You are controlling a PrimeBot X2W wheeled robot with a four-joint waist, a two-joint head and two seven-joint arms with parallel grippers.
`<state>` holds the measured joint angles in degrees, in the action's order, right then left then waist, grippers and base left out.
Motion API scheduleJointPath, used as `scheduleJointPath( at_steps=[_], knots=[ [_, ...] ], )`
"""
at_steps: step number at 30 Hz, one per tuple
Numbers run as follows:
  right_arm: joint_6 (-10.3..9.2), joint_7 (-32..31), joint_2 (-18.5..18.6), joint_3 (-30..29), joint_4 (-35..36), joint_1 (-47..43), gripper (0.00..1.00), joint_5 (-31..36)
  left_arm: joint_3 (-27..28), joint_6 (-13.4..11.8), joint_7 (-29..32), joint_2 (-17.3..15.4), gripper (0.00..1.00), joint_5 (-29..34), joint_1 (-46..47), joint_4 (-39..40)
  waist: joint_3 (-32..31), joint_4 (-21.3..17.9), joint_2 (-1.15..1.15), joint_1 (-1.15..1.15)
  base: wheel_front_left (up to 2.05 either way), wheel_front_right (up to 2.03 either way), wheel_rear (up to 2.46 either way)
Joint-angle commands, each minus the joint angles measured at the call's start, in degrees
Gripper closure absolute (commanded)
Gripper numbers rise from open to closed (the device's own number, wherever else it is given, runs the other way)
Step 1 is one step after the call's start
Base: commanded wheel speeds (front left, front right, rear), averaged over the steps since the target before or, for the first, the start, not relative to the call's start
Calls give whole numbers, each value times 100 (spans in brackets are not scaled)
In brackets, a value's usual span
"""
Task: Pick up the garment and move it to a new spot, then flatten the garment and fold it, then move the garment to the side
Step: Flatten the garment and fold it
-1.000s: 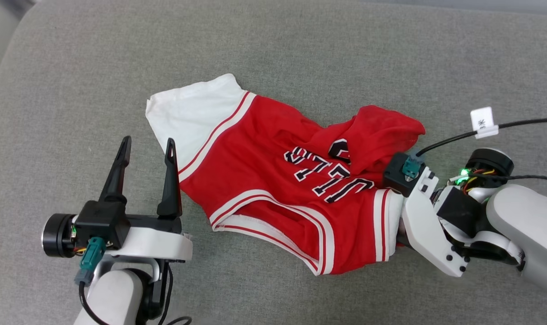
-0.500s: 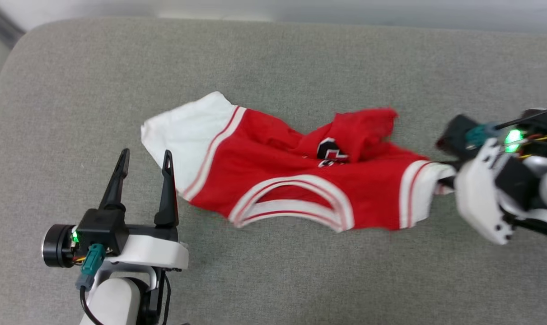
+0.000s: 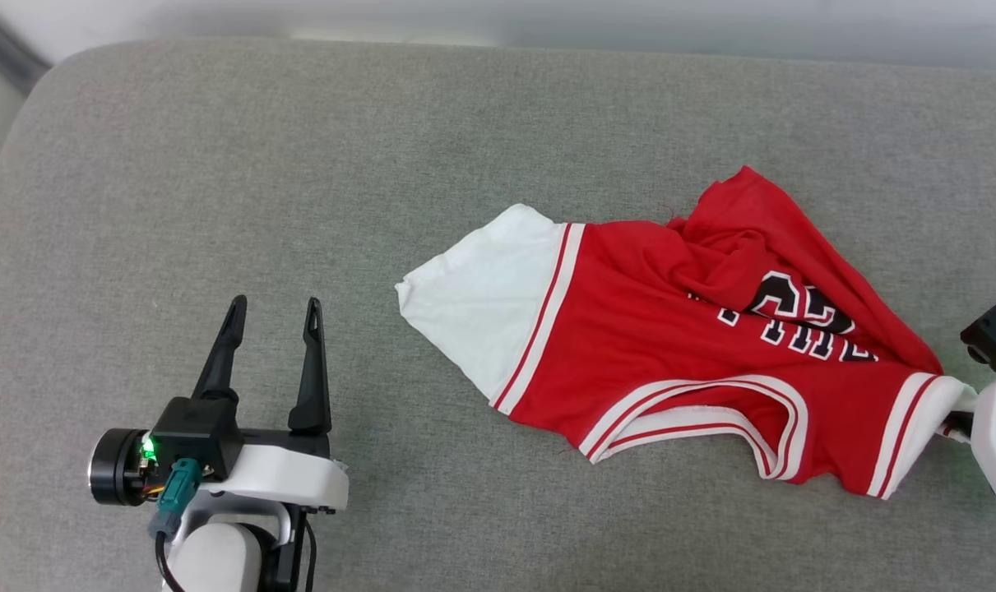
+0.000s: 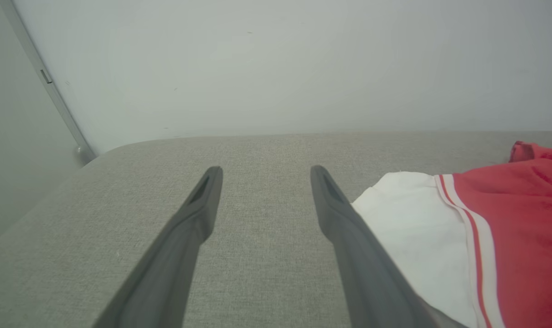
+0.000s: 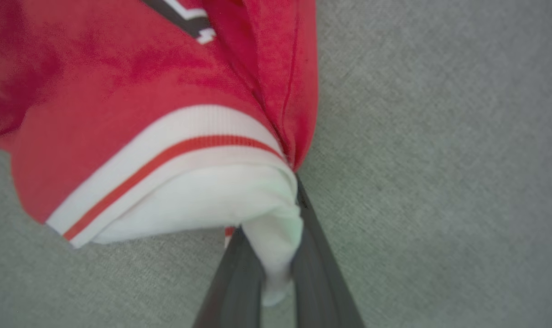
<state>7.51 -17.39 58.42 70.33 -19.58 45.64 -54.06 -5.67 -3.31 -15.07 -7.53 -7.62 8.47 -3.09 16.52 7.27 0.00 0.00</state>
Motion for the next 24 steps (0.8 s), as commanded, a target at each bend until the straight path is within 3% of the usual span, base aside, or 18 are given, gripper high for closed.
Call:
scheduleJointPath(
  at_steps=[1, 2, 3, 5, 12, 17, 22, 24],
  knots=[
    [-4, 130, -198, -34, -182, -204, 100, -68, 33, 31, -14, 16, 0, 42, 35, -30, -1, -1, 0, 0, 0, 0, 0],
    [-5, 283, -321, -111, -299, -285, 100, -126, 66, 39, -14, 12, 0, 56, 38, -50, -18, -25, 0, 0, 0, 0, 0],
    [-5, 445, -430, -209, -412, -343, 85, -173, 88, 54, -14, 14, 0, 73, 31, -75, -46, -52, 0, 0, 0, 0, 0],
    [-5, 785, -573, -408, -591, -394, 0, -171, 133, 78, -14, -1, 0, 99, 13, -147, -137, -105, 0, 0, 0, 0, 0],
    [-4, 1911, -498, -1132, -724, -665, 0, 193, 310, 174, -14, -111, 0, 165, -56, -263, -580, -303, 0, 0, 0, 0, 0],
    [-4, 2501, -406, -2044, -601, -957, 0, 475, 449, 249, -14, -284, 0, 172, 9, -233, -776, -468, 0, 0, 0, 0, 0],
    [-4, 3010, -718, -3357, -527, -1344, 0, 1003, 490, 394, 69, -549, 0, 165, 365, -338, -816, -591, 0, 0, 0, 0, 0],
    [-4, 3124, -1001, -4020, -464, -1602, 0, 1340, 486, 491, 185, -652, 0, 118, 618, -343, -810, -619, 0, 0, 0, 0, 0]
  ],
)
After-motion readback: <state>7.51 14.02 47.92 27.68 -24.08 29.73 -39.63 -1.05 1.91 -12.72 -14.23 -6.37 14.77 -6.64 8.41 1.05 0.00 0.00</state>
